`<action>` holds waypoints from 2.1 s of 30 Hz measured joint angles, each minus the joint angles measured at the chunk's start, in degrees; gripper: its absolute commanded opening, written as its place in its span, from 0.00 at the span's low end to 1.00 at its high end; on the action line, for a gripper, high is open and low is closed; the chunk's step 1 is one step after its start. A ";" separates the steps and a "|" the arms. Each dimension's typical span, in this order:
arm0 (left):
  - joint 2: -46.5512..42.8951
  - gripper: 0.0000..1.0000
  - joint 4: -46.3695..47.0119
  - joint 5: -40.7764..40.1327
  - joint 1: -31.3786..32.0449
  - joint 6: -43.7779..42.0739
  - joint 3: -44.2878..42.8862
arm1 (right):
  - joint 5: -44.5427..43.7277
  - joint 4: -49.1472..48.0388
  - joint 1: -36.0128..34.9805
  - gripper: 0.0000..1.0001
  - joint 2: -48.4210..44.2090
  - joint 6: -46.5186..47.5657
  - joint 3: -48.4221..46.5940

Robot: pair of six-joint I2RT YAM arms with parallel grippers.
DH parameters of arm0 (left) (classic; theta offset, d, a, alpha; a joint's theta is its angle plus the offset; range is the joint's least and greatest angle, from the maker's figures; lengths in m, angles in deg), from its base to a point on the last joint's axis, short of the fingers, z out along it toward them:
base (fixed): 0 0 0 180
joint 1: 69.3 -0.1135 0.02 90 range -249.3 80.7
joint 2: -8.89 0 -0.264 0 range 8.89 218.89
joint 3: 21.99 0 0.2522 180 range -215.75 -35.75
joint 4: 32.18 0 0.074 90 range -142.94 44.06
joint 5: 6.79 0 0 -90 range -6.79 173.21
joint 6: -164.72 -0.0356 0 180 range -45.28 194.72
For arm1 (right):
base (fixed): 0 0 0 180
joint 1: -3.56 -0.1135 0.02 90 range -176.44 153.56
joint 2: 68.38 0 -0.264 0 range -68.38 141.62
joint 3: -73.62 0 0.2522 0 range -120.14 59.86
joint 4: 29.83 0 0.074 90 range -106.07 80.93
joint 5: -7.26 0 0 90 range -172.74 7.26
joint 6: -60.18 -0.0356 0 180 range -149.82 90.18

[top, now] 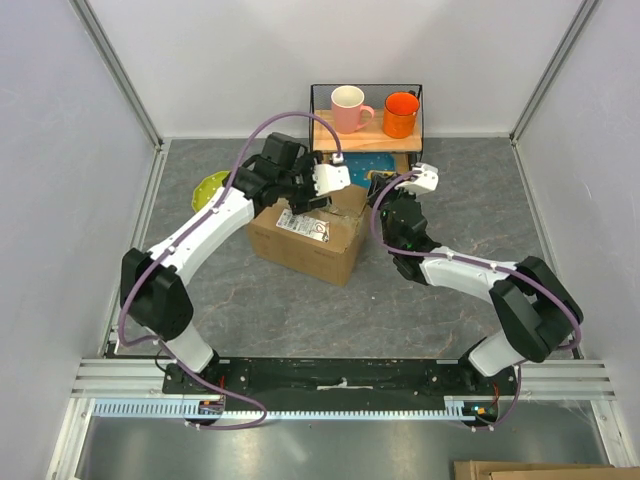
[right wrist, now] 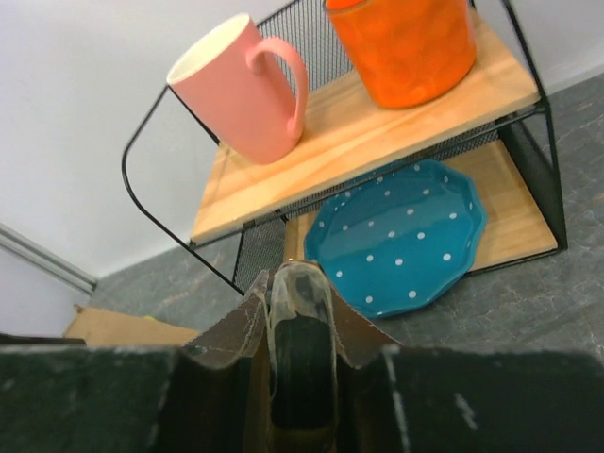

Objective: Unpack the express box
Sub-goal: Adjust the express box at the center of the board.

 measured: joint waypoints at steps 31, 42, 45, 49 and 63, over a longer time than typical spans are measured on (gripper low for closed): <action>-16.22 0.83 -25.33 4.02 -8.74 16.85 8.20 | -0.52 12.44 -12.61 0.00 -9.09 0.37 7.56; -15.82 0.84 -26.16 3.85 -9.73 16.55 5.95 | -13.14 33.99 -43.54 0.00 -28.13 -10.10 12.68; -16.44 0.84 -27.32 3.76 -10.43 16.11 4.96 | -18.47 37.94 -43.60 0.00 -32.74 -8.28 12.44; -16.50 0.86 -28.06 3.32 -11.04 16.06 2.47 | -22.10 36.04 -37.70 0.00 -33.57 -0.20 8.81; -3.67 0.75 -33.79 7.93 -14.58 19.78 -6.43 | -7.08 13.77 -11.67 0.00 -8.72 8.79 5.33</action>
